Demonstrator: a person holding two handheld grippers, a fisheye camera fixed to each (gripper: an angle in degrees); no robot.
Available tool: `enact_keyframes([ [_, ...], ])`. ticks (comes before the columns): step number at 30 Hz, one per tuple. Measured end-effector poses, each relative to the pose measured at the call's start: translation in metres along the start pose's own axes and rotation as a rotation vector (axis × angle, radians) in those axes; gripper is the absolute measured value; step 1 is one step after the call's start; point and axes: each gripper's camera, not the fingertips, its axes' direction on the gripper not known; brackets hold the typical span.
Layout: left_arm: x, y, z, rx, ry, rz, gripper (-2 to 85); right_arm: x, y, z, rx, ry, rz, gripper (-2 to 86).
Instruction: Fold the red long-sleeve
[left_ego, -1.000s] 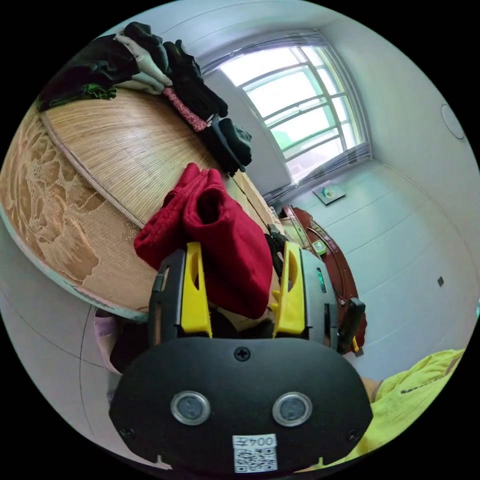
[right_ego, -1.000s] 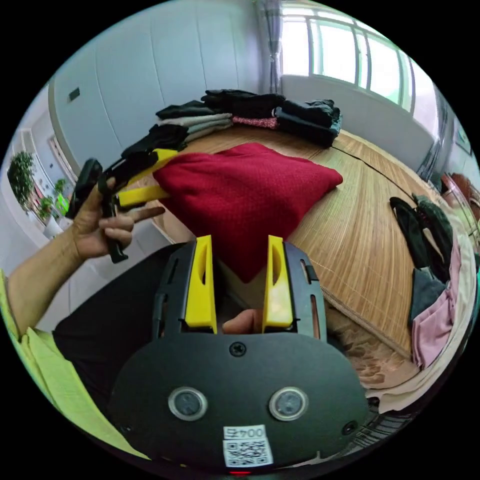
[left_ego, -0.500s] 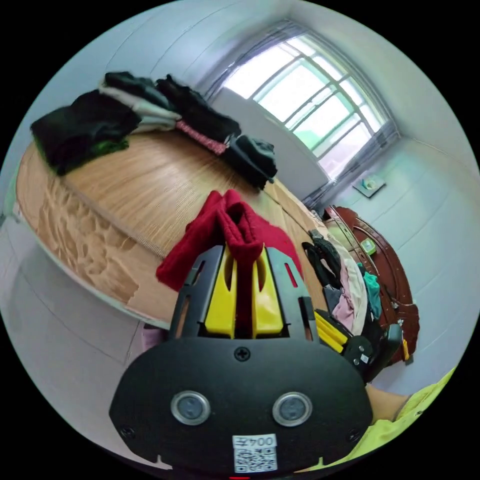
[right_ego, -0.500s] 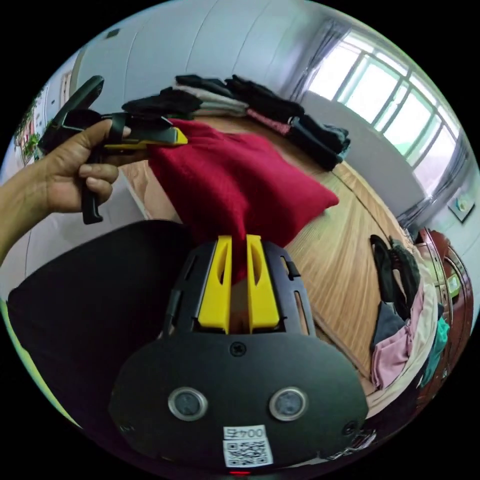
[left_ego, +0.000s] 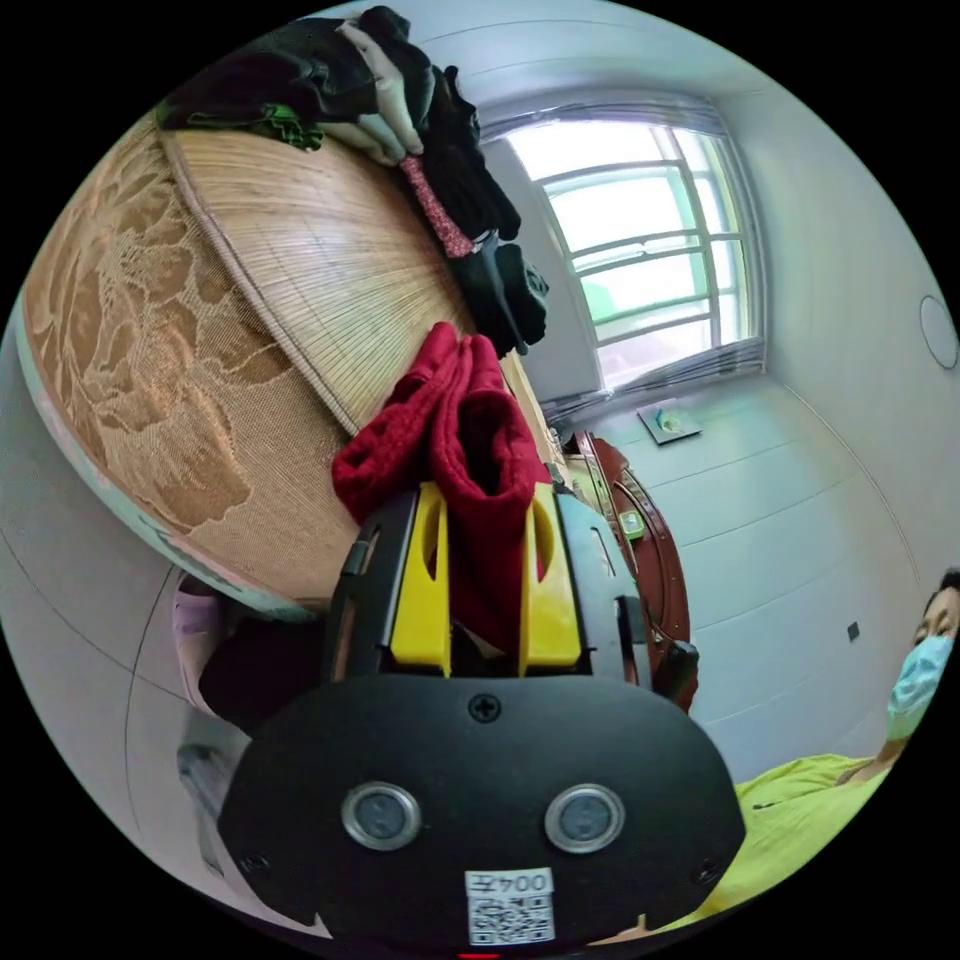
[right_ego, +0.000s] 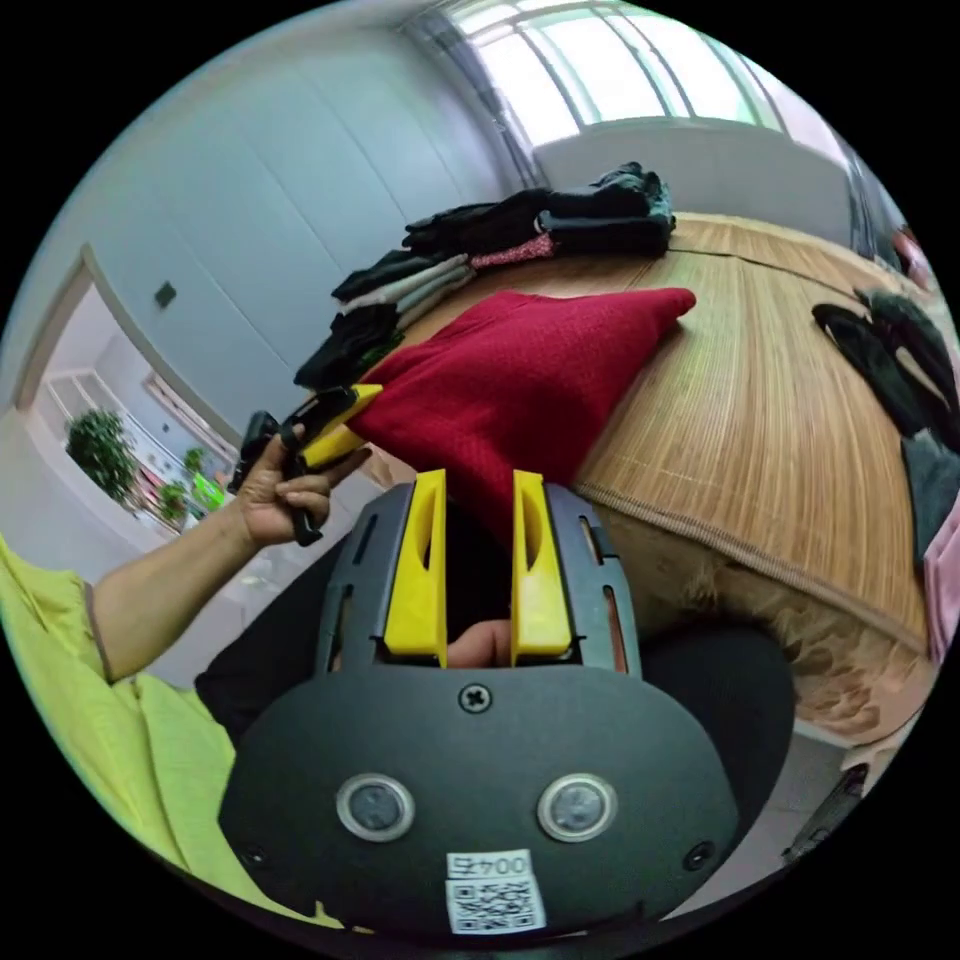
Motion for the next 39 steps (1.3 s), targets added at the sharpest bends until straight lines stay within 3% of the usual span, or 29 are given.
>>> enact_keyframes([
  [4,-0.006,0.009,0.017,-0.041,-0.025,-0.120,10.8,0.032,-0.002,-0.043,0.049,-0.038,0.082,9.9],
  [8,0.005,0.029,0.038,-0.030,-0.101,-0.091,9.8,0.039,-0.003,-0.076,0.062,0.009,0.063,8.9],
  [12,0.014,0.064,0.065,0.005,-0.263,0.038,7.8,0.048,-0.009,-0.079,-0.004,0.022,0.069,9.4],
  [16,0.021,0.114,0.095,0.080,-0.364,0.232,6.4,0.037,-0.079,-0.067,-0.082,0.033,0.006,12.2],
  [23,0.033,0.201,0.148,0.209,-0.596,0.607,4.8,-0.041,-0.288,0.017,-0.237,0.158,-0.147,13.6],
  [31,0.062,0.303,0.214,0.362,-0.885,1.077,2.4,-0.089,-0.424,0.138,-0.471,0.359,-0.115,16.7],
  [36,0.050,0.317,0.224,0.358,-0.907,1.108,1.7,-0.102,-0.438,0.197,-0.646,0.585,-0.151,16.7],
  [39,0.042,0.314,0.224,0.335,-0.893,1.075,1.5,-0.100,-0.434,0.201,-0.657,0.593,-0.136,9.1],
])
